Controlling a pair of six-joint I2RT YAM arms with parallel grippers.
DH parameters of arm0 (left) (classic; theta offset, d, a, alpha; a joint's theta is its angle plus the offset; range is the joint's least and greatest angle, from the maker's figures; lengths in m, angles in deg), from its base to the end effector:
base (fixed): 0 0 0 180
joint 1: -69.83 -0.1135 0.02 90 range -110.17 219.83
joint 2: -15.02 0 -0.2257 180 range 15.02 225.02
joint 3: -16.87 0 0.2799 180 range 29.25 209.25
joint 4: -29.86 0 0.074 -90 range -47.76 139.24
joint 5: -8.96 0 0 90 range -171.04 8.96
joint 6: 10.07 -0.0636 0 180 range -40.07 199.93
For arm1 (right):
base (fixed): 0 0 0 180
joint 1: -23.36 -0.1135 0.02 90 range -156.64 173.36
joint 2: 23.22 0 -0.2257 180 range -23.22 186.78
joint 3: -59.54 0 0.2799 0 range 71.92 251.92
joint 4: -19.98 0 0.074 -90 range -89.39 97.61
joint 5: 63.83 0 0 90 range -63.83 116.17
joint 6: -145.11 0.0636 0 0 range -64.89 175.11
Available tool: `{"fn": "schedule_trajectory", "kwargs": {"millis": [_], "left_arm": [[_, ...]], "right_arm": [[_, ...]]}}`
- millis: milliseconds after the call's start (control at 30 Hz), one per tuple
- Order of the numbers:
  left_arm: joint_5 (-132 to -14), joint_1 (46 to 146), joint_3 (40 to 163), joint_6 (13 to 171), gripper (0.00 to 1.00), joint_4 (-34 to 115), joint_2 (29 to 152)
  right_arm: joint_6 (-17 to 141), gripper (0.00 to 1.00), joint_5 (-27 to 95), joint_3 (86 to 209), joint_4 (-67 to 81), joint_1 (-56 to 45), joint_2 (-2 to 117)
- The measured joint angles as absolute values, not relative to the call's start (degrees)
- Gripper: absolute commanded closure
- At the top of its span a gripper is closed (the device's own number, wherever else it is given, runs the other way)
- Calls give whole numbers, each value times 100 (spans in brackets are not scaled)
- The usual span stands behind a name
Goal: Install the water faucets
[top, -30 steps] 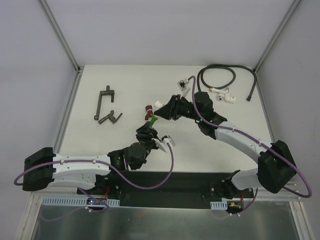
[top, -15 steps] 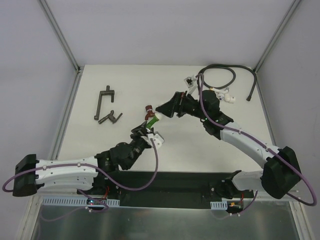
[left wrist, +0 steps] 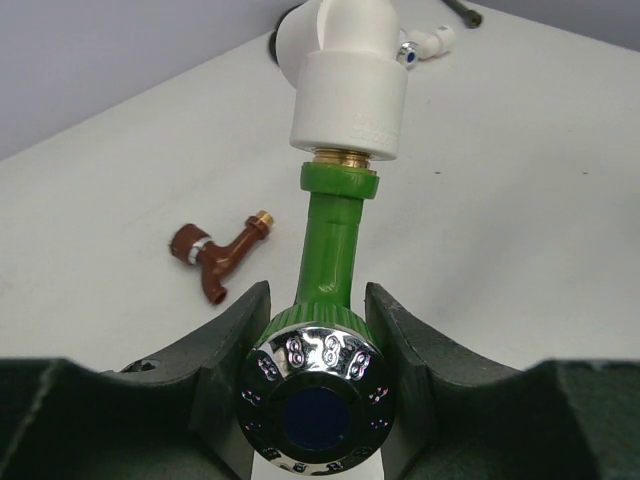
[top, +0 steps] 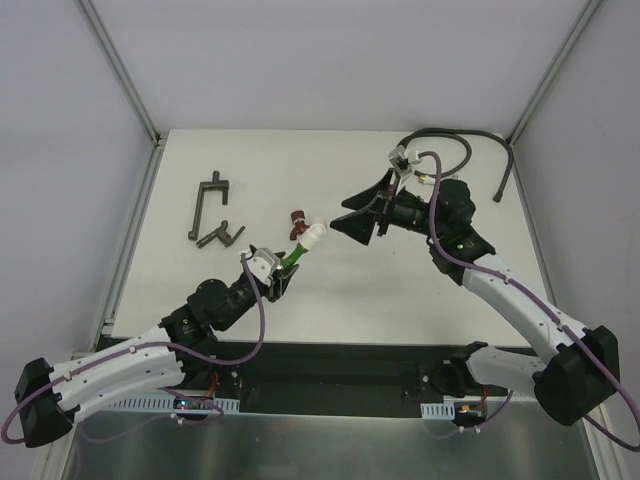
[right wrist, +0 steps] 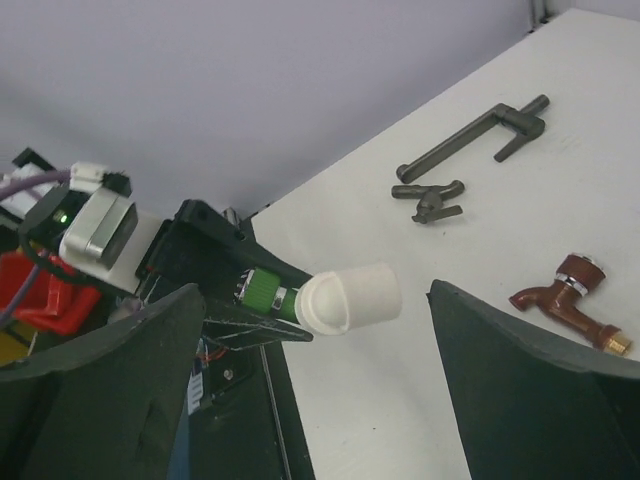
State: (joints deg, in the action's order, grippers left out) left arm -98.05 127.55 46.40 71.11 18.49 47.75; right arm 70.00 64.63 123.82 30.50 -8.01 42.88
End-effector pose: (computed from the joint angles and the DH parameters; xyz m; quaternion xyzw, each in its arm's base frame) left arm 0.1455 -0.1955 0.2391 0.2619 0.6029 -0.2212 0.7204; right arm 0.2618 0.2059 0.3297 -0.3355 0.5729 0.4787 0.5745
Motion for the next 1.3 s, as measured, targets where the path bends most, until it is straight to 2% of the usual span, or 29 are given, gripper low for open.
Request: {"fn": "schedule_trajectory", "kwargs": {"millis": [333, 467, 733, 933, 1200, 1300], "left_arm": [[-7565, 11760, 4622, 8512, 100, 1810, 4814], [-6621, 11467, 4756, 8967, 100, 1900, 4987], [-5493, 11434, 5191, 9373, 100, 1869, 5339], [-5156, 11434, 5306, 9491, 100, 1843, 5372], [-5080, 11434, 5341, 9555, 100, 1817, 5453], [-5029, 11434, 5420, 9555, 100, 1860, 5474]], "right_arm": [[5355, 4, 8037, 11973, 3210, -799, 4177], [4384, 4, 8305, 11879, 2646, -797, 3796], [3162, 1, 8806, 11885, 1750, -797, 3493], [2765, 17, 9105, 11927, 1308, -810, 3591], [2633, 28, 9265, 12065, 1162, -965, 3681], [2607, 39, 9265, 12111, 1144, -1039, 3737]]}}
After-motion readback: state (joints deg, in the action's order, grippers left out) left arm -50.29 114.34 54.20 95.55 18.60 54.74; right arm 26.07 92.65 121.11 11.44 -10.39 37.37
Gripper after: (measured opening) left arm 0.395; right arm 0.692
